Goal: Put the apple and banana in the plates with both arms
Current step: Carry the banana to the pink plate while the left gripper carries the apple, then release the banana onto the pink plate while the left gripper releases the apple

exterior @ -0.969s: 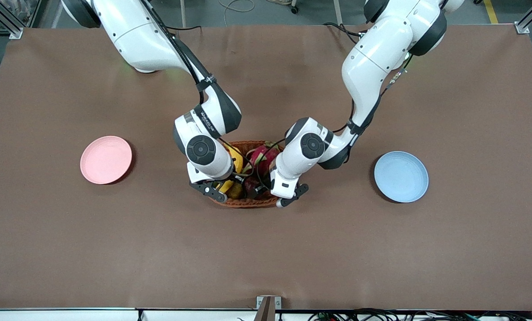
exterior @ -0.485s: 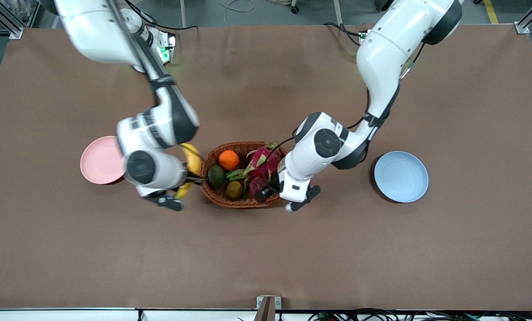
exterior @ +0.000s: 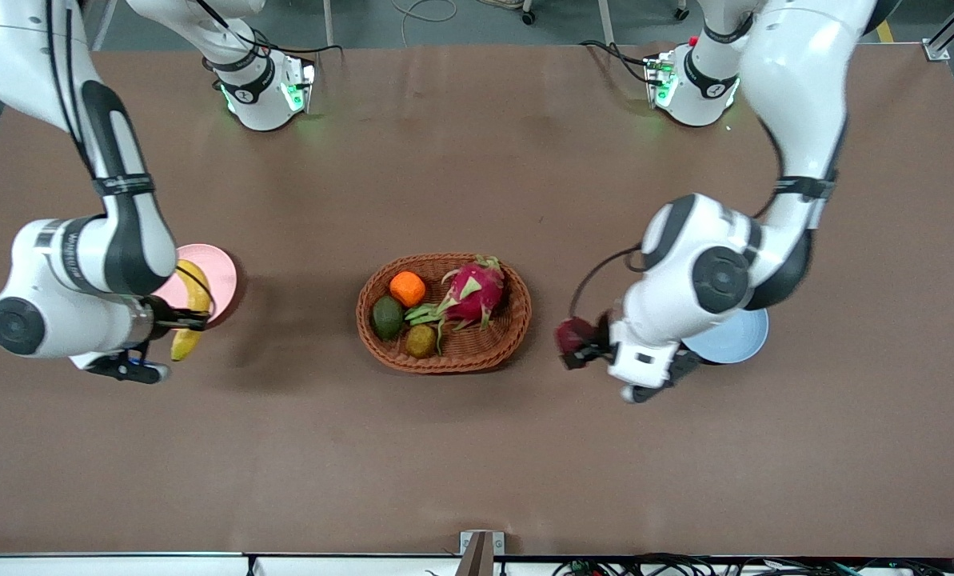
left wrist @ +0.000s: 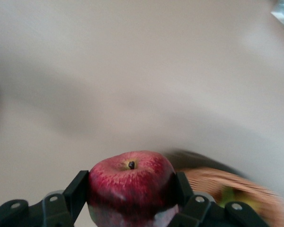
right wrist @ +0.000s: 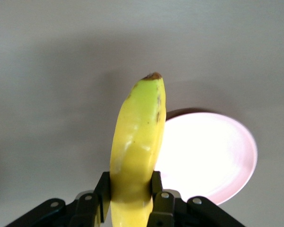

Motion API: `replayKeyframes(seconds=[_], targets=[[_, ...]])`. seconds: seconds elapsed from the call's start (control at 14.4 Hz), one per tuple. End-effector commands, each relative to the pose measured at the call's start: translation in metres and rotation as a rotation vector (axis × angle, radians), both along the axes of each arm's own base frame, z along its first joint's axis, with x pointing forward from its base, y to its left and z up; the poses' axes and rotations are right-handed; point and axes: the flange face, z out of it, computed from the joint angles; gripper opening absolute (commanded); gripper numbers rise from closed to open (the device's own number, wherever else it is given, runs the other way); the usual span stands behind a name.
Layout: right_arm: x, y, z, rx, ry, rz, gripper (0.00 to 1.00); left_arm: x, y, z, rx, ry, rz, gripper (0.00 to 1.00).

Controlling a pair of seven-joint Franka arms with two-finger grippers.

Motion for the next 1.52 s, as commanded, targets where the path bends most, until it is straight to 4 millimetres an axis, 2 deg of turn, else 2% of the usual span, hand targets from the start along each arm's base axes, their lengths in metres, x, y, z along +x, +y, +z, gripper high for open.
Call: replayKeyframes(seconds=[0.0, 0.14, 0.28, 0.42, 0.55, 0.62, 0.69, 0.76, 0.83, 0.9, 1.04, 1.18, 1.25, 1.32, 1.38, 1.45], targets=[[-0.067, -0.006, -0.002, 0.012, -0.071, 0.066, 0.18, -0.022, 0.072, 0.012, 0.133, 0.038, -0.146, 0.45], [-0.078, -0.024, -0.010, 0.020, -0.064, 0.065, 0.19, -0.027, 0.127, -0.001, 0.141, 0.075, -0.217, 0.45], [-0.087, -0.031, -0.023, 0.026, -0.063, 0.074, 0.20, -0.029, 0.169, -0.021, 0.135, 0.108, -0.267, 0.45], [-0.099, -0.032, -0.040, 0.022, -0.083, 0.071, 0.22, -0.033, 0.188, -0.045, 0.174, 0.125, -0.294, 0.46], [-0.101, -0.036, -0.048, 0.016, -0.111, 0.067, 0.24, -0.038, 0.191, -0.077, 0.180, 0.141, -0.309, 0.46], [-0.099, -0.036, -0.048, 0.014, -0.119, 0.065, 0.30, -0.038, 0.198, -0.090, 0.175, 0.155, -0.300, 0.47], [-0.098, -0.036, -0.049, 0.012, -0.128, 0.064, 0.54, -0.038, 0.200, -0.101, 0.170, 0.172, -0.298, 0.47], [-0.098, -0.036, -0.048, 0.012, -0.128, 0.064, 0.83, -0.038, 0.199, -0.112, 0.164, 0.179, -0.299, 0.49], [-0.097, -0.037, -0.046, 0.013, -0.125, 0.060, 1.00, -0.038, 0.201, -0.123, 0.160, 0.187, -0.298, 0.50], [-0.093, -0.035, -0.030, 0.010, -0.140, 0.061, 1.00, -0.038, 0.204, -0.130, 0.156, 0.189, -0.292, 0.51], [-0.079, -0.035, 0.025, 0.008, -0.169, 0.060, 1.00, -0.038, 0.211, -0.139, 0.177, 0.196, -0.303, 0.54], [-0.058, -0.038, 0.094, 0.011, -0.170, 0.057, 1.00, -0.037, 0.213, -0.147, 0.198, 0.197, -0.321, 0.59], [-0.048, -0.039, 0.133, 0.014, -0.161, 0.058, 1.00, -0.037, 0.215, -0.148, 0.199, 0.197, -0.320, 0.65], [-0.038, -0.038, 0.173, 0.016, -0.158, 0.064, 1.00, -0.037, 0.217, -0.148, 0.202, 0.197, -0.319, 0.80], [-0.033, -0.036, 0.207, 0.013, -0.173, 0.071, 1.00, -0.036, 0.217, -0.148, 0.202, 0.194, -0.319, 0.99], [-0.030, -0.033, 0.235, 0.011, -0.191, 0.080, 1.00, -0.035, 0.217, -0.147, 0.202, 0.192, -0.315, 1.00]])
